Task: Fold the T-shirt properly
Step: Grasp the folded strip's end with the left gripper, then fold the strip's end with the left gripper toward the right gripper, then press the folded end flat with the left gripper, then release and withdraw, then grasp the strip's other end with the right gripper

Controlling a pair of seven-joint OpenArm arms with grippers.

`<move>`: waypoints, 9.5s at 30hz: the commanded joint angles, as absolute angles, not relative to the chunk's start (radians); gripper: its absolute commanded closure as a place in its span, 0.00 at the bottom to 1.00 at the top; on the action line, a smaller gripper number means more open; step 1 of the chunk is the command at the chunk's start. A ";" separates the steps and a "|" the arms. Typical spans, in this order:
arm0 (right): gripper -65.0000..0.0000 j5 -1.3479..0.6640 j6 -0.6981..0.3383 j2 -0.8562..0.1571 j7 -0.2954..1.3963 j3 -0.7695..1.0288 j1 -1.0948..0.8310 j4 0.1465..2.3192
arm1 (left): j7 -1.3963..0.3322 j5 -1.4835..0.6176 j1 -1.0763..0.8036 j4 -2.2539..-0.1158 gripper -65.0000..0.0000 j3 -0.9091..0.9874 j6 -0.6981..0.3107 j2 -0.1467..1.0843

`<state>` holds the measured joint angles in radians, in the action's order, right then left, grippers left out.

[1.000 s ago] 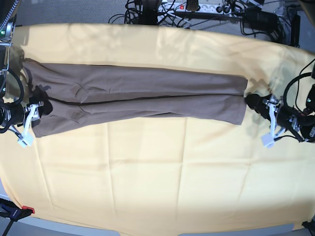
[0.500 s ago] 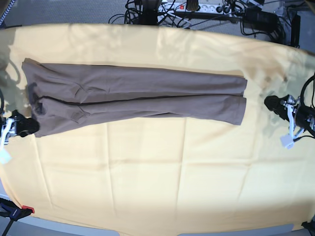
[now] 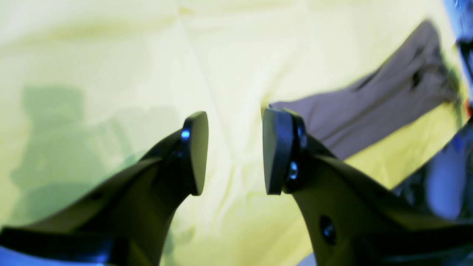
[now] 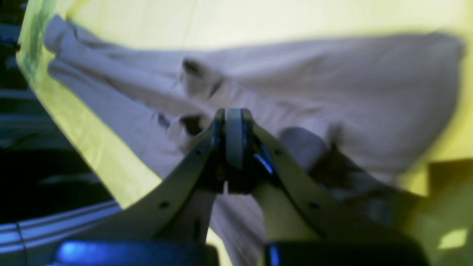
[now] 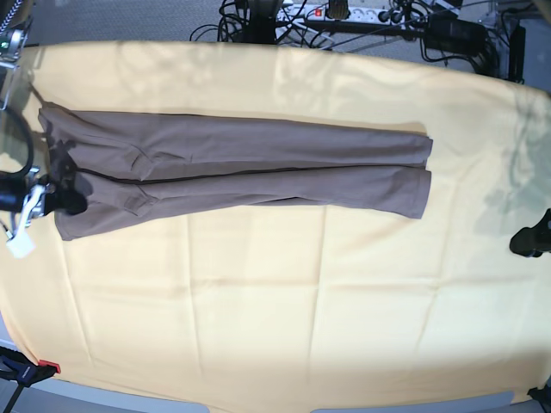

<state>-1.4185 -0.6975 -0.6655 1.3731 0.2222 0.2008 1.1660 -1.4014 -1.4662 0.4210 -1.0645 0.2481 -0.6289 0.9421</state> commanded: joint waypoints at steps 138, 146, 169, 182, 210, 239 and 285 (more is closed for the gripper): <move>1.00 -0.999 -0.698 -0.551 1.174 0.230 0.176 1.178 | -1.242 -1.390 0.244 -1.365 0.58 0.192 -0.698 -0.157; 1.00 -0.998 -0.698 -0.551 1.174 0.230 0.178 1.178 | -1.396 -1.484 0.277 -1.480 1.00 0.258 -0.698 -0.157; 1.00 -0.995 -0.698 -0.551 1.167 0.230 0.176 1.178 | -1.171 -0.878 0.002 -1.845 1.00 0.220 -0.698 0.052; 1.00 -0.997 -0.698 -0.551 1.164 0.230 0.175 1.178 | -0.987 -0.574 -0.002 -1.798 1.00 -0.079 -0.644 0.100; 1.00 -0.995 -0.698 -0.551 1.171 0.230 0.175 1.178 | -0.970 -0.547 0.008 -1.842 1.00 0.078 -0.527 0.006; 1.00 -1.056 -0.698 -0.553 1.163 0.231 0.181 1.178 | -0.898 -0.560 0.040 -1.781 1.00 -0.209 -0.673 0.000; 0.29 -1.484 -0.698 -0.615 1.396 0.386 0.005 1.176 | -0.951 -0.717 -0.003 -1.826 1.00 0.180 -0.651 0.419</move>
<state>-1.4670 -0.6998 -0.5900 1.3922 0.3820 -0.0067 1.1656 -0.9695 -0.6979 -0.0189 -1.8076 0.1745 -0.6449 0.4049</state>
